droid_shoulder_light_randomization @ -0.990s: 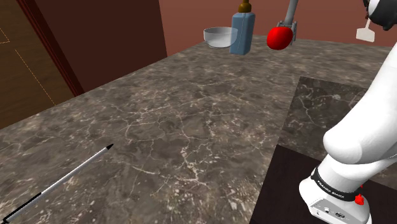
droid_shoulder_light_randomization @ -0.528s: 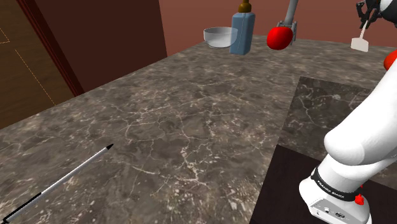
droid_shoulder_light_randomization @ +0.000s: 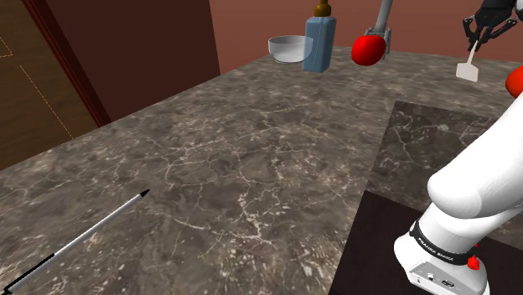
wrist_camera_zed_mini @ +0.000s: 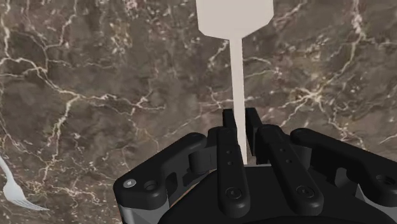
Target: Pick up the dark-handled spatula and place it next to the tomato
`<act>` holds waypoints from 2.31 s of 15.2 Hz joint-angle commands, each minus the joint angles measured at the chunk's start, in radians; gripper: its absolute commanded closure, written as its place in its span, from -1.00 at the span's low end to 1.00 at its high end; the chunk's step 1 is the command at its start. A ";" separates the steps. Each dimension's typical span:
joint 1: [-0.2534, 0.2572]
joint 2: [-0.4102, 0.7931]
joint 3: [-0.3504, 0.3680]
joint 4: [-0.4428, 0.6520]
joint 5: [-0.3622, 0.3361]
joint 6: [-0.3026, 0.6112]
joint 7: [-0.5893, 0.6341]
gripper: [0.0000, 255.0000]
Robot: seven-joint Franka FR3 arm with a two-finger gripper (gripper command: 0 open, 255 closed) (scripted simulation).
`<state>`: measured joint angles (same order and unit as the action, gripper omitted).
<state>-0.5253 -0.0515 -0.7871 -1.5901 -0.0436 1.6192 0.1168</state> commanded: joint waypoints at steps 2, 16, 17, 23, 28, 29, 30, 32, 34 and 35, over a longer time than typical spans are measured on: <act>0.002 -0.013 0.004 -0.052 -0.010 0.043 0.008 1.00; 0.003 -0.036 0.009 -0.164 -0.027 0.138 0.022 1.00; 0.003 -0.036 0.009 -0.163 -0.027 0.138 0.022 1.00; 0.003 -0.036 0.009 -0.163 -0.027 0.138 0.022 -1.00; 0.004 -0.015 0.006 -0.018 -0.011 0.008 0.010 -1.00; 0.004 -0.015 0.006 -0.018 -0.011 0.008 0.010 -1.00; 0.004 -0.015 0.006 -0.018 -0.011 0.008 0.010 -1.00; 0.004 -0.015 0.006 -0.018 -0.011 0.008 0.010 -1.00; 0.004 -0.015 0.006 -0.018 -0.011 0.008 0.010 -1.00; 0.004 -0.016 0.006 -0.018 -0.012 0.008 0.010 -1.00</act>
